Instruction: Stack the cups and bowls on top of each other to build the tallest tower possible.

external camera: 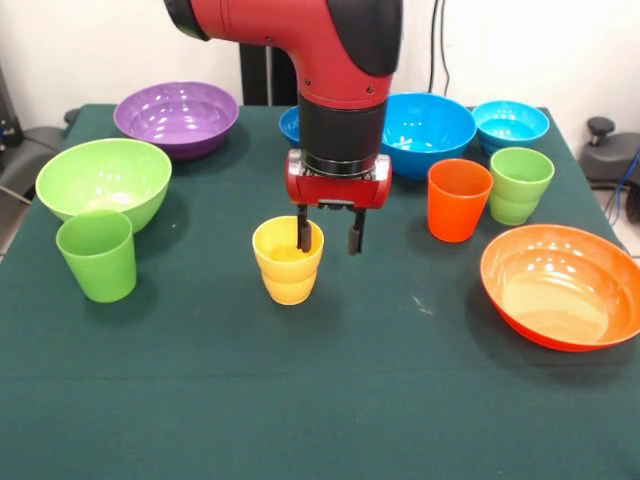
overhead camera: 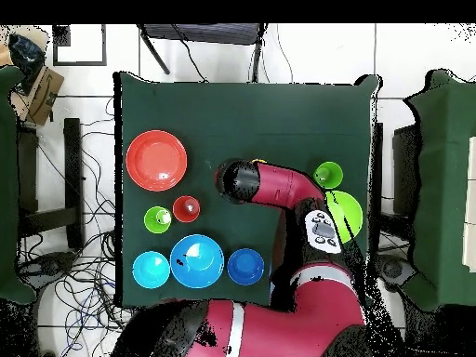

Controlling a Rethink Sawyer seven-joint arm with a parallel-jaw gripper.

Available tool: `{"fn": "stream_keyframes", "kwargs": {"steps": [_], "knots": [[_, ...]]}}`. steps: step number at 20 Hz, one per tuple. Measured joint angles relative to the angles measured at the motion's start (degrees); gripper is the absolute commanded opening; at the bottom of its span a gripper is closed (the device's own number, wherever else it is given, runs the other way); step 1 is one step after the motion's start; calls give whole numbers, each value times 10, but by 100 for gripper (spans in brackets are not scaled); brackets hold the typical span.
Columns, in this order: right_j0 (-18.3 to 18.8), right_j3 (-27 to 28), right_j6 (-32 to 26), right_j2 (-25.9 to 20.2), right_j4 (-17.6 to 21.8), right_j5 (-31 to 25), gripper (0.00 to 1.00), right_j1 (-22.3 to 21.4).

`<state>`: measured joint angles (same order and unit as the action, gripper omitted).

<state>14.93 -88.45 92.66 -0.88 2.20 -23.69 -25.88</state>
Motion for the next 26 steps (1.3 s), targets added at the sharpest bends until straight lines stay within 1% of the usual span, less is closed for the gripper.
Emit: {"fn": "stream_keyframes", "kwargs": {"steps": [7, 11, 19, 22, 26], "knots": [[8, -1, 0, -6, 0, 0, 100, -2], [12, -10, 0, -6, 0, 0, 100, -16], [17, -31, 0, -6, 0, 0, 100, -68], [24, -39, 0, -6, 0, -1, 100, -94], [34, -42, 0, -7, 0, -7, 100, -112]]}}
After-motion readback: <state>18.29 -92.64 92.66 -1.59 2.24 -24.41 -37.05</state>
